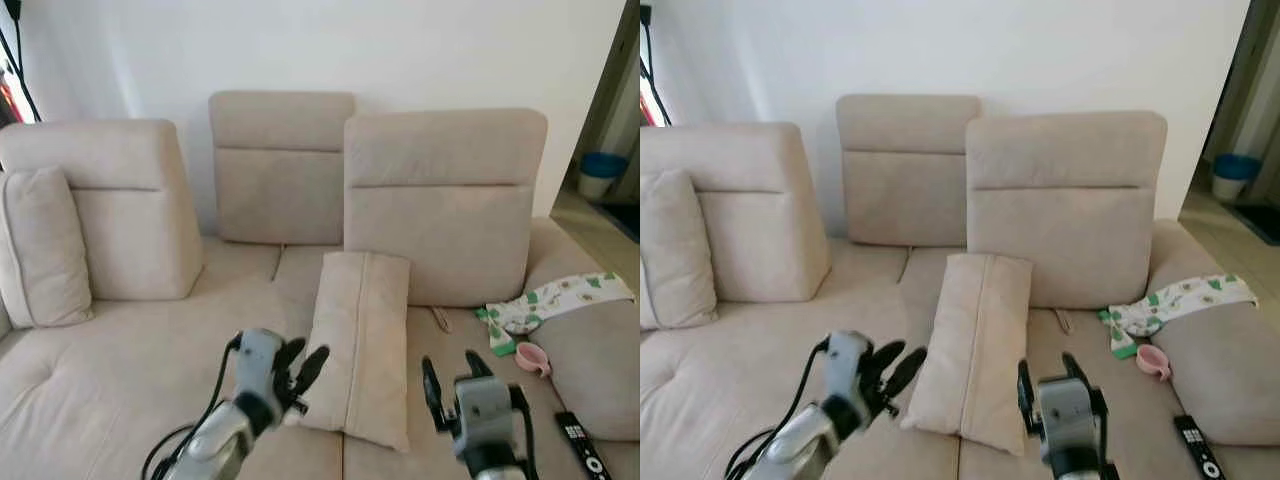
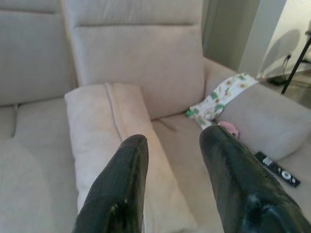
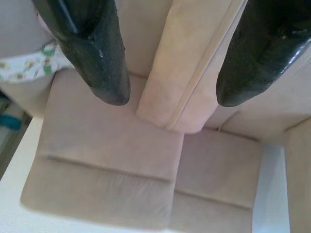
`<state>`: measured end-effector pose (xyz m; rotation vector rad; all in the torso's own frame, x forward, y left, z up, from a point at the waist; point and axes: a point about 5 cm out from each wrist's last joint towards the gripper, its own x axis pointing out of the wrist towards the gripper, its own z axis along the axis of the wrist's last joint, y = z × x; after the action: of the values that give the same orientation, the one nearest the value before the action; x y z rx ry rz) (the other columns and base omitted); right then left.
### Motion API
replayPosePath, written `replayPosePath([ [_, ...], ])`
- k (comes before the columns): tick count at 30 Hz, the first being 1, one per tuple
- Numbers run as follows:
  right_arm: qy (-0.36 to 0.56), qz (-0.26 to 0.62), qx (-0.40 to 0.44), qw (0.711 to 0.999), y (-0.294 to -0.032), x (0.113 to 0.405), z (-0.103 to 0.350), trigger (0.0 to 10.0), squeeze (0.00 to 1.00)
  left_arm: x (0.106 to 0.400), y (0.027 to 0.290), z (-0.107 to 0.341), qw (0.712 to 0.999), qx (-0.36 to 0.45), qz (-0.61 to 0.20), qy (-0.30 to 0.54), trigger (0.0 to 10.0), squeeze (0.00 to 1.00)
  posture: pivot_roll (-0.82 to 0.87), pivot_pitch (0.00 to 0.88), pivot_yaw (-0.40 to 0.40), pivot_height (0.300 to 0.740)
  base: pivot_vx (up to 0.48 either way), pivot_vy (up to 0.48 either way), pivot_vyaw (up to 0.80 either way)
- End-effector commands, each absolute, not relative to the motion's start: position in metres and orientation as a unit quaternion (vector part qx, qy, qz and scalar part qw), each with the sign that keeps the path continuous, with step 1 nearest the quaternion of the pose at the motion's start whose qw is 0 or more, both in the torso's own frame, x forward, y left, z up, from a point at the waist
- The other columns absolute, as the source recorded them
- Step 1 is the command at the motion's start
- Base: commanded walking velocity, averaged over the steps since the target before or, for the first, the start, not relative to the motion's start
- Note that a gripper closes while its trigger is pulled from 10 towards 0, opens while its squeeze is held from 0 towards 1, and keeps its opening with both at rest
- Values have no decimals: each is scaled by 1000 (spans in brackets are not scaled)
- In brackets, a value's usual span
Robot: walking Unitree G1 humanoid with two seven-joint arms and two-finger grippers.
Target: Move the pillow to the sofa from floor
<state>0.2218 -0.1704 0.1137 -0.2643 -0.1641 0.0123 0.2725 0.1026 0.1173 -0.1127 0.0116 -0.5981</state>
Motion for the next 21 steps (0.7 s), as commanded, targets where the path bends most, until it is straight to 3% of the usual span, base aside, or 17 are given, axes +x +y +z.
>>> replayPosePath([
  [1,-96,15,-119,988,-168,219,118,10000,0,269,106,121,953,-61,-297,4,10000,0,10,0,75,733,0,0,0],
  [21,-87,12,-93,992,-165,214,112,10000,0,258,114,110,958,-53,-281,34,10000,0,13,0,80,733,0,0,0],
])
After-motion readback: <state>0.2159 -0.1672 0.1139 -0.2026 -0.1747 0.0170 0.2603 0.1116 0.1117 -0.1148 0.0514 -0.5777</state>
